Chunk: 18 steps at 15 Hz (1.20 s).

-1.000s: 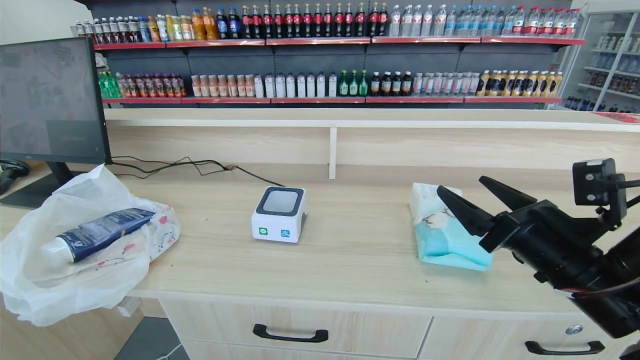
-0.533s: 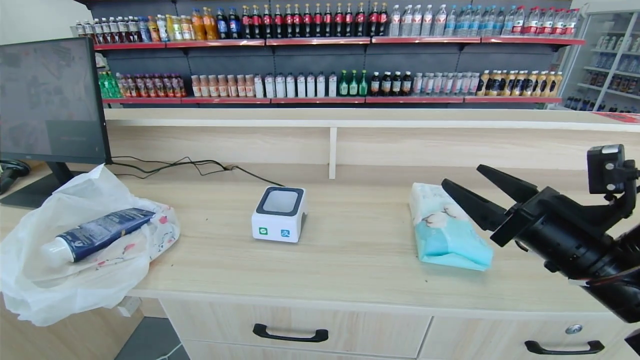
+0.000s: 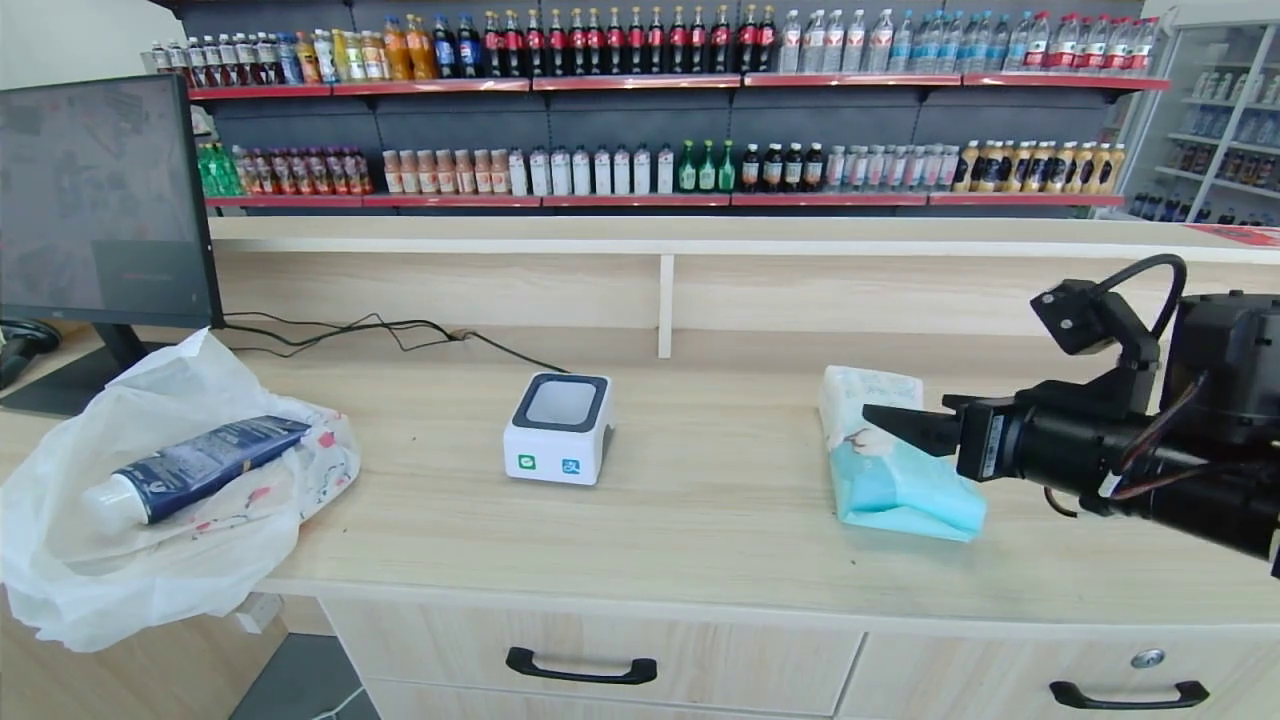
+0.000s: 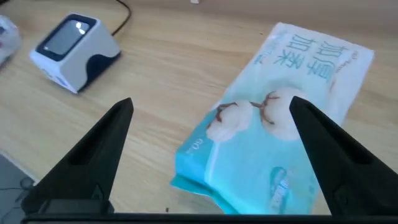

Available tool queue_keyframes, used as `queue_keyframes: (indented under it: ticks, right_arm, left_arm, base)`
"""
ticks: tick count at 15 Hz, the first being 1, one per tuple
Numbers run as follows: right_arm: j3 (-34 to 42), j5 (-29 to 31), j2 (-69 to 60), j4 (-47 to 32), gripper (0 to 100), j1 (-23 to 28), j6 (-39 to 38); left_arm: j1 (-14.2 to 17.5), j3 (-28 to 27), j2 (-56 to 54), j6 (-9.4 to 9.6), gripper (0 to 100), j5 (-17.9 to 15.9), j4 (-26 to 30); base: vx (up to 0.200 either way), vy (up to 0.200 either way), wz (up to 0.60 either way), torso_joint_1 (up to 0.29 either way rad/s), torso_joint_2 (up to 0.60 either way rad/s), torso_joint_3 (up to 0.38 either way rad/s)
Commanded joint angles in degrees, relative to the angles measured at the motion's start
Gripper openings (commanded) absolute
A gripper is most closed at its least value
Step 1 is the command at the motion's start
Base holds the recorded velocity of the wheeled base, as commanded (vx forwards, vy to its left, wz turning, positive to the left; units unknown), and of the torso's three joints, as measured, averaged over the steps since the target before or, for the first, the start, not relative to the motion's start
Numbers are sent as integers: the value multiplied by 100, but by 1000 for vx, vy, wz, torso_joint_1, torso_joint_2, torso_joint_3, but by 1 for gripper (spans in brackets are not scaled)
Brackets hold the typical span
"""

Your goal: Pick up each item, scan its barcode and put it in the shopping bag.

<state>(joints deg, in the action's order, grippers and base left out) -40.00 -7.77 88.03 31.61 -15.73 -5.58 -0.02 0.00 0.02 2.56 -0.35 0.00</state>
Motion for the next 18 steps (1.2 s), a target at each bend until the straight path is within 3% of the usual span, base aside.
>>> queue_keyframes:
  ticks: [1, 4, 6, 18]
  right_arm:
    - [-711, 451, 118, -480, 100, 158, 339]
    - [-746, 530, 338, -788, 100, 43, 383]
    - [-1230, 610, 645, -1869, 100, -1, 330]
    - [-2030, 1462, 1428, -2379, 100, -264, -189]
  left_arm:
    - [-6, 0, -2, -10, 100, 0, 0]
    - [2, 0, -2, -1, 100, 0, 0]
    - [2, 0, -2, -1, 100, 0, 0]
    - [2, 0, -2, -10, 100, 0, 0]
  base:
    - [0, 0, 0, 0, 0, 0]
    - [0, 0, 0, 0, 0, 0]
    - [0, 0, 0, 0, 0, 0]
    - [0, 0, 0, 0, 0, 0]
